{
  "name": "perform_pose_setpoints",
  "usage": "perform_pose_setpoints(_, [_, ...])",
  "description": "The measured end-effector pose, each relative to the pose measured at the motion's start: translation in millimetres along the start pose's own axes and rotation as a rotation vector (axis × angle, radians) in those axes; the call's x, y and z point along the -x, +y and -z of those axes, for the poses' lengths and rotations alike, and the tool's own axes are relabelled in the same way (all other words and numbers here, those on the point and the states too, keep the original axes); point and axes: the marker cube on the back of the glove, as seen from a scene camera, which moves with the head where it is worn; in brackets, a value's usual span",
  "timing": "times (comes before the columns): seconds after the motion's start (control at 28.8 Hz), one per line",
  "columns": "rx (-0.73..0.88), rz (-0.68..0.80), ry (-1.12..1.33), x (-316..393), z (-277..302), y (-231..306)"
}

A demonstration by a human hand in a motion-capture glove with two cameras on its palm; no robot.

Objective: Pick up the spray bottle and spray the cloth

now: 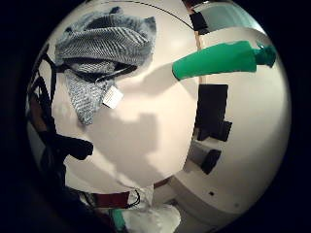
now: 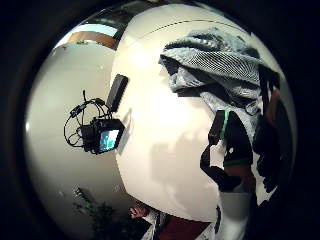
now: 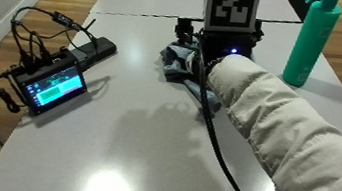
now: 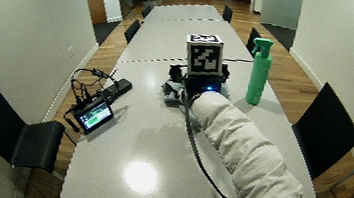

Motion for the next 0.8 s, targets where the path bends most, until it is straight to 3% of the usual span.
perform_pose_setpoints(0.56, [0.012,0.032,-0.029,9,2,29])
perform_pose_setpoints(0.8, [-0.107,0.048,-0.369,-31,-7,44])
